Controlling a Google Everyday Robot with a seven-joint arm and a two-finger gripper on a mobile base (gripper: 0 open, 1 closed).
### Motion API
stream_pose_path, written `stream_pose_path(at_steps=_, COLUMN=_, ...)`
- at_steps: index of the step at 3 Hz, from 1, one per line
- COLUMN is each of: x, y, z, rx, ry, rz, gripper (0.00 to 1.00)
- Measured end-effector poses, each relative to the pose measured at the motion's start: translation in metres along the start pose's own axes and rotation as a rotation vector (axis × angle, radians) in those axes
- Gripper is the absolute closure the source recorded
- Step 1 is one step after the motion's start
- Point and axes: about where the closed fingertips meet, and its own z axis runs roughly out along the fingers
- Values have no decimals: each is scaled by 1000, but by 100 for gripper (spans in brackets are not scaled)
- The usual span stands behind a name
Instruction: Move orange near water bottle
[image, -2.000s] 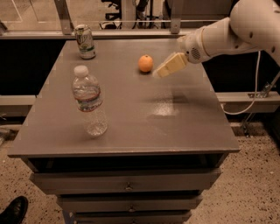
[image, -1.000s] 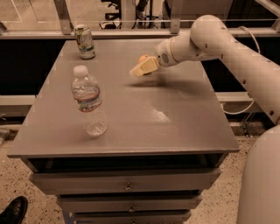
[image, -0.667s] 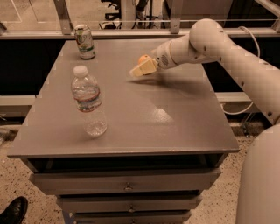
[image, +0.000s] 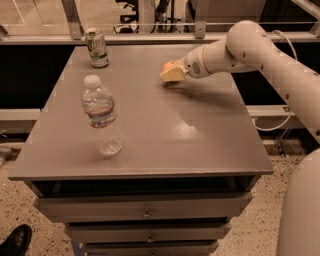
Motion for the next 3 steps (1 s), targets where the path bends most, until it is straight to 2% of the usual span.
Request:
stream_pose_path(at_steps=1, x=-12, y=8, z=-24, rx=-54, ry=-18, rz=-18, gripper=95)
stream_pose_path(at_steps=2, x=-16, y=45, z=-58, rx=-169, ry=-23, rz=-86, gripper=100)
stream_pose_path(at_steps=3, x=-15, y=93, z=-92, rx=-274, ry=-52, rz=-187, gripper=100)
